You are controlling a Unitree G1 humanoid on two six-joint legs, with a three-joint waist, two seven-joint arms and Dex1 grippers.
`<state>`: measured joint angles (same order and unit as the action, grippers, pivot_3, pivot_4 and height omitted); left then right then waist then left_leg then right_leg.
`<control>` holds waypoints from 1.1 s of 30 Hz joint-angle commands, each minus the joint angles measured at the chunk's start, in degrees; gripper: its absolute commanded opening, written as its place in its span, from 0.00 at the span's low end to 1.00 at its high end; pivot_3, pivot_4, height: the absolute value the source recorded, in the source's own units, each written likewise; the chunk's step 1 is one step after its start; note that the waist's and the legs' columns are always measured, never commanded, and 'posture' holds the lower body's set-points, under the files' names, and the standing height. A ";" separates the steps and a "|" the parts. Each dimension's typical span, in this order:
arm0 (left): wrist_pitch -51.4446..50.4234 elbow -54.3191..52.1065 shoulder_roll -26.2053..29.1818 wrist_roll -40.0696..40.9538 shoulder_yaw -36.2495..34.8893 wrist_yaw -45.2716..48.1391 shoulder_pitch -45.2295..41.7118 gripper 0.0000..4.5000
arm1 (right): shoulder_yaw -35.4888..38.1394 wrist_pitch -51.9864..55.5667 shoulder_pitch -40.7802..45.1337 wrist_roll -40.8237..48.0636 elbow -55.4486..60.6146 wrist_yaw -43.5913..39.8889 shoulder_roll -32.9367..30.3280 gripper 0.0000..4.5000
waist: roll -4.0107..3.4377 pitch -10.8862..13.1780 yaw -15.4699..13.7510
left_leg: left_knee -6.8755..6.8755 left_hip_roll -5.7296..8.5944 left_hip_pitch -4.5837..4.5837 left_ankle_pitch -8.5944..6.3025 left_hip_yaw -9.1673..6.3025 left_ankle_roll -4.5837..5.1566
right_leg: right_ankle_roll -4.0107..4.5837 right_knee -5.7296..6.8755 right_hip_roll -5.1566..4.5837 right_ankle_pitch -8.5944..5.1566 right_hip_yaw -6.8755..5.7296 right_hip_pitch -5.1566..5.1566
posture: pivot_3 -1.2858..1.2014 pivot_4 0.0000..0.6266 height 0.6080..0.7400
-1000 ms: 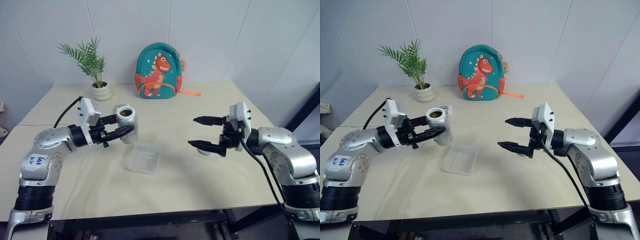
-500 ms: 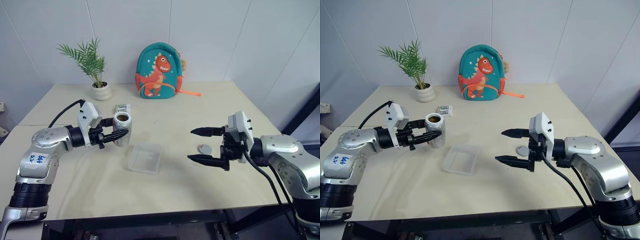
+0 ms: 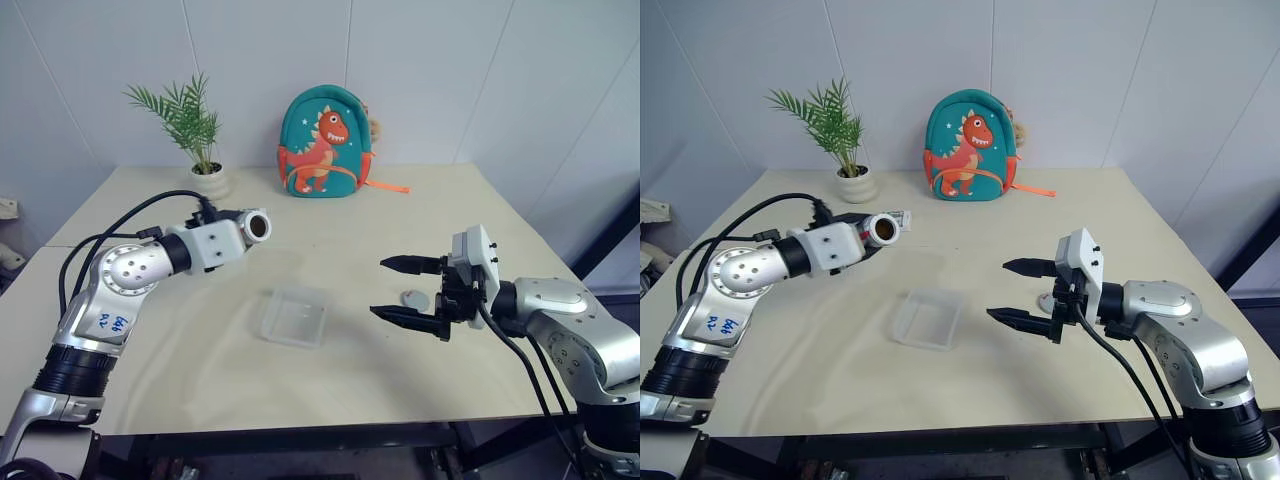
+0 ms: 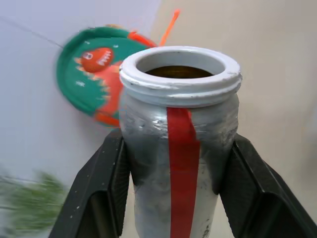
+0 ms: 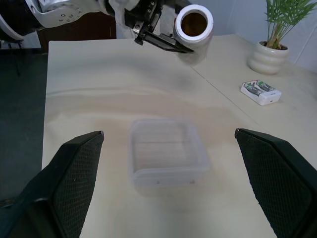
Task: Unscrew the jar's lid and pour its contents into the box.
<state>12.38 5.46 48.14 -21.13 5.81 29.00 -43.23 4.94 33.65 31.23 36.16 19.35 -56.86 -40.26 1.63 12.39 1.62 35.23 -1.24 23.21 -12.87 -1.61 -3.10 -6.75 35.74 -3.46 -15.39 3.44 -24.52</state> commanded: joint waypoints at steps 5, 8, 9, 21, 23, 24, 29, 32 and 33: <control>12.80 -10.53 8.03 -48.57 12.14 -35.09 1.11 0.49 | 1.27 -1.22 0.59 0.75 -0.14 3.72 3.30 0.99 | 0.01 0.00 0.12 | -0.01 0.01 0.02 -0.03 0.10 0.04 | -0.05 -0.05 -0.03 0.03 0.07 -0.01 | 0.52 0.24 1.00; 7.05 -9.33 8.49 -62.58 15.21 -50.73 1.34 0.49 | 1.23 -1.04 1.67 0.93 -1.03 5.67 5.19 0.99 | 0.01 0.00 0.07 | 0.00 0.00 -0.02 -0.03 0.14 0.06 | -0.06 0.05 -0.03 0.03 0.09 -0.02 | 0.52 0.24 1.00; 5.39 -8.54 8.96 -67.36 16.82 -54.42 0.95 0.49 | 1.25 -0.90 2.02 1.03 -1.22 6.27 5.75 0.99 | 0.01 0.00 0.07 | 0.01 0.00 -0.02 -0.02 0.13 0.07 | -0.07 0.07 -0.03 0.04 0.09 -0.03 | 0.52 0.24 1.00; 0.11 -0.36 7.35 -72.62 17.66 -56.47 -3.08 0.49 | 1.33 -0.68 3.72 2.24 -2.99 8.13 8.90 0.99 | 0.03 -0.01 0.00 | 0.03 0.01 0.00 -0.03 0.15 0.12 | -0.08 0.15 -0.05 0.04 0.07 -0.05 | 0.52 0.24 1.00; 1.06 -0.32 6.67 -66.10 15.32 -52.53 -2.60 0.49 | 1.61 -0.61 3.38 2.51 -2.76 8.24 8.95 0.99 | 0.03 -0.01 -0.06 | 0.03 0.01 0.01 -0.03 0.15 0.12 | -0.07 0.17 -0.05 0.04 0.06 -0.06 | 0.52 0.24 1.00; 1.72 -0.53 6.31 -60.88 13.30 -50.01 -1.72 0.49 | 1.60 -0.59 3.17 2.50 -2.68 8.30 9.00 0.99 | 0.03 -0.02 -0.02 | 0.03 0.01 0.02 -0.03 0.14 0.12 | -0.07 0.17 -0.05 0.04 0.06 -0.06 | 0.52 0.24 1.00; 3.69 -0.84 2.31 -28.71 3.15 -32.46 4.25 0.49 | 1.57 -0.45 2.60 2.72 -2.66 8.02 8.86 0.99 | -0.01 -0.04 0.12 | 0.04 -0.02 -0.05 -0.03 0.19 0.12 | -0.05 0.25 -0.07 0.03 0.08 -0.06 | 0.52 0.24 1.00; -6.52 -3.36 -2.61 -5.04 -6.96 -15.69 9.70 0.49 | 1.55 0.04 2.86 3.22 -3.32 7.19 8.35 0.99 | -0.01 -0.04 0.10 | 0.08 -0.05 -0.06 -0.03 0.20 0.11 | -0.03 0.28 -0.07 0.03 0.06 -0.06 | 0.52 0.24 1.00; -9.14 -4.27 -3.66 -0.74 -9.60 -13.02 10.70 0.49 | 1.49 0.21 2.95 3.32 -3.46 6.90 8.18 0.99 | 0.02 -0.02 0.13 | 0.12 -0.05 -0.06 -0.03 0.23 0.11 | -0.03 0.29 -0.06 0.03 0.07 -0.05 | 0.52 0.24 1.00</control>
<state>7.60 4.08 44.29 -31.12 2.20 10.90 -32.48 5.07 33.88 33.52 38.00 15.18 -49.38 -31.24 1.64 12.37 1.75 35.45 -1.39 23.19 -12.90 -1.39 -2.99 -6.71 36.03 -3.45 -15.32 3.46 -24.59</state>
